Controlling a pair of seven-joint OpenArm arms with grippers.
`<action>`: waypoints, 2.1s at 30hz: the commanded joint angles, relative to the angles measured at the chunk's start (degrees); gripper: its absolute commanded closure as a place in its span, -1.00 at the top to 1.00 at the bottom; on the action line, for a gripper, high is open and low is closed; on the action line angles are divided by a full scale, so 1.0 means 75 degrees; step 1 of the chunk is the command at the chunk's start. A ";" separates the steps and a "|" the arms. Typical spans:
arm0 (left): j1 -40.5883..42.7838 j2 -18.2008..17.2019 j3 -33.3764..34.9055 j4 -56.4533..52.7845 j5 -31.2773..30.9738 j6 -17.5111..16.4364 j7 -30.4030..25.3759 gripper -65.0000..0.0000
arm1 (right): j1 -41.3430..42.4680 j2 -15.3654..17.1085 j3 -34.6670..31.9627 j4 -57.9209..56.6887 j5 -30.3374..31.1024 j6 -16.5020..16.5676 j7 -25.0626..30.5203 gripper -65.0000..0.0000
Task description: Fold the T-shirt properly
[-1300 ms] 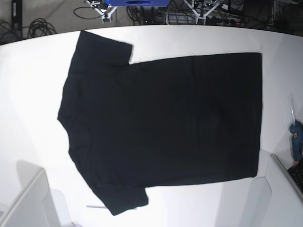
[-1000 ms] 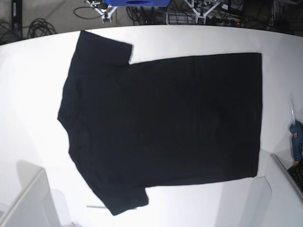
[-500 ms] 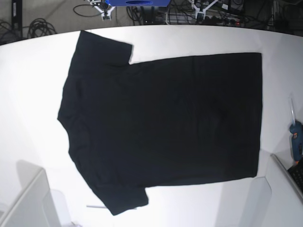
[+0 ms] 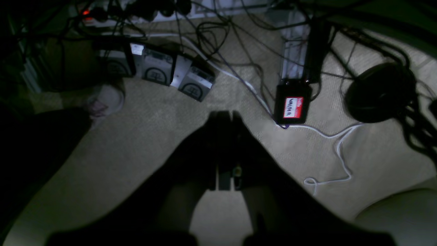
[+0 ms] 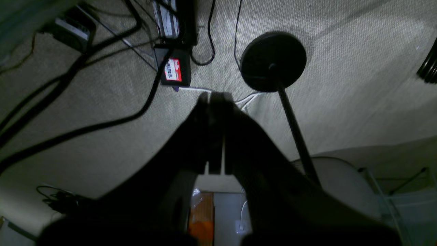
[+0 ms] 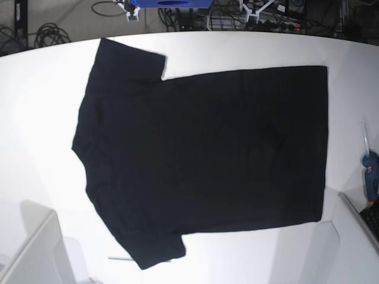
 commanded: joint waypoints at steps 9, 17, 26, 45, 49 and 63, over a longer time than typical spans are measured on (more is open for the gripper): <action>0.1895 -0.0880 -0.0075 0.2719 -0.0042 0.0037 0.0027 -1.00 | -0.1441 0.0030 0.0069 0.1532 0.0025 0.0063 -0.0159 -1.00; 0.3899 -0.1442 -0.0110 0.5474 -0.0359 0.0037 0.0039 -1.00 | -0.3117 -0.0040 0.2026 0.4790 0.0025 0.0098 -0.1367 -1.00; 0.5704 -0.2767 -0.0121 0.8416 -0.2375 0.0037 0.0016 -1.00 | -0.4828 -0.0685 0.3163 0.9057 0.0025 0.0098 -0.2304 -1.00; 0.6841 -0.2099 -0.4048 1.1839 -0.3840 -0.1264 0.0109 -1.00 | -0.5016 -0.0357 0.3539 1.3758 0.4104 0.0989 -0.3242 -1.00; 0.6771 -0.2099 -0.4681 1.1827 -0.5059 -0.2167 0.0109 -0.79 | -0.4699 0.0030 0.3550 1.3722 0.5370 0.1915 -0.3242 -0.45; 0.4649 -0.2040 -0.6873 1.0163 -0.7064 -0.4851 0.4282 0.13 | -0.3269 0.0183 0.3855 1.2304 0.6179 0.2360 -0.3922 0.31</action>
